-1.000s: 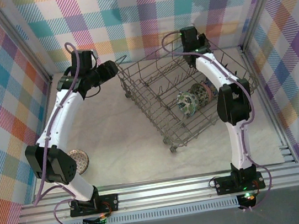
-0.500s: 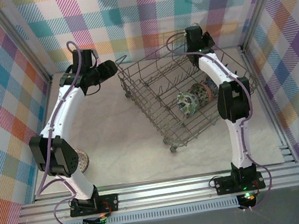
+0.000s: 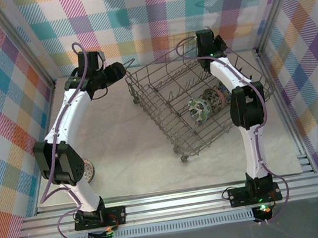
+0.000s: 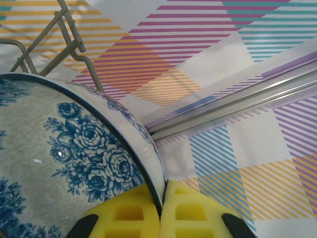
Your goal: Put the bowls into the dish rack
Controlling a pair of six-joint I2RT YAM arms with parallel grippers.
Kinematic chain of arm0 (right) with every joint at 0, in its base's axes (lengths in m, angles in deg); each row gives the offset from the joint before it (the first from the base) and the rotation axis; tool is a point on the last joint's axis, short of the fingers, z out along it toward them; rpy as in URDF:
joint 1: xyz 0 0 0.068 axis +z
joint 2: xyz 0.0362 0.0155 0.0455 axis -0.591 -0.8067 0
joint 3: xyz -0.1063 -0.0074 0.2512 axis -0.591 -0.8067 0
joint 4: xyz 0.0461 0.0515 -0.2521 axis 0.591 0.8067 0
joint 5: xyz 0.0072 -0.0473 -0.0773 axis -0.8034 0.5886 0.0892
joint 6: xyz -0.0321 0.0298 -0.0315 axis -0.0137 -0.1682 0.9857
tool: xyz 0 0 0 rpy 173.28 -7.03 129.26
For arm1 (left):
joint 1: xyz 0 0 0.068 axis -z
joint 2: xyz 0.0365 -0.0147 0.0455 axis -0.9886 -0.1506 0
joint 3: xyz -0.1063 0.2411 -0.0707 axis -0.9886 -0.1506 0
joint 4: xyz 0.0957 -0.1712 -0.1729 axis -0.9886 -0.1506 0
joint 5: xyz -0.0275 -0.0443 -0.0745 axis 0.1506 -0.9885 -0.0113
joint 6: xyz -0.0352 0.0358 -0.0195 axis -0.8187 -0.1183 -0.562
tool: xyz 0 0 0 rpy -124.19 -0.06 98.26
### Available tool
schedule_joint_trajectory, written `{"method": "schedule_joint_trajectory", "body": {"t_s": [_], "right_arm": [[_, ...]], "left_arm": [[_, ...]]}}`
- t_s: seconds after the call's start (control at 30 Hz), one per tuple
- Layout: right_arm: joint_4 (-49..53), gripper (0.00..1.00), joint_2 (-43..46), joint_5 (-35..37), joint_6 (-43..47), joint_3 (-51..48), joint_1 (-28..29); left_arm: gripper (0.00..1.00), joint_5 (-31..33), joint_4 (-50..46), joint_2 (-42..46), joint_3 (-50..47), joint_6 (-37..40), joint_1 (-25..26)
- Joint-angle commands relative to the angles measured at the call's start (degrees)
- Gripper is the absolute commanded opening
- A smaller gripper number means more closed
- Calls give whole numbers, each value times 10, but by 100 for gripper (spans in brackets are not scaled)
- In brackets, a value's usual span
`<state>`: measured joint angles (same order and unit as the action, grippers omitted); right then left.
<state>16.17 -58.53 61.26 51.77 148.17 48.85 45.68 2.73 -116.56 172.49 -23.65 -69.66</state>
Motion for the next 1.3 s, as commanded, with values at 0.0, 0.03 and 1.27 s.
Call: {"method": "schedule_joint_trajectory", "body": {"t_s": [0.0,0.03,1.27], "right_arm": [[-46,0,20,22,10,22,10],[-49,0,23,24,10,18,11],[-40,0,56,45,-6,-66,39]], "left_arm": [[67,-14,16,-10,24,-3,-6],[67,-15,16,-10,23,-4,-6],[67,-40,5,-55,68,-12,-5]]}}
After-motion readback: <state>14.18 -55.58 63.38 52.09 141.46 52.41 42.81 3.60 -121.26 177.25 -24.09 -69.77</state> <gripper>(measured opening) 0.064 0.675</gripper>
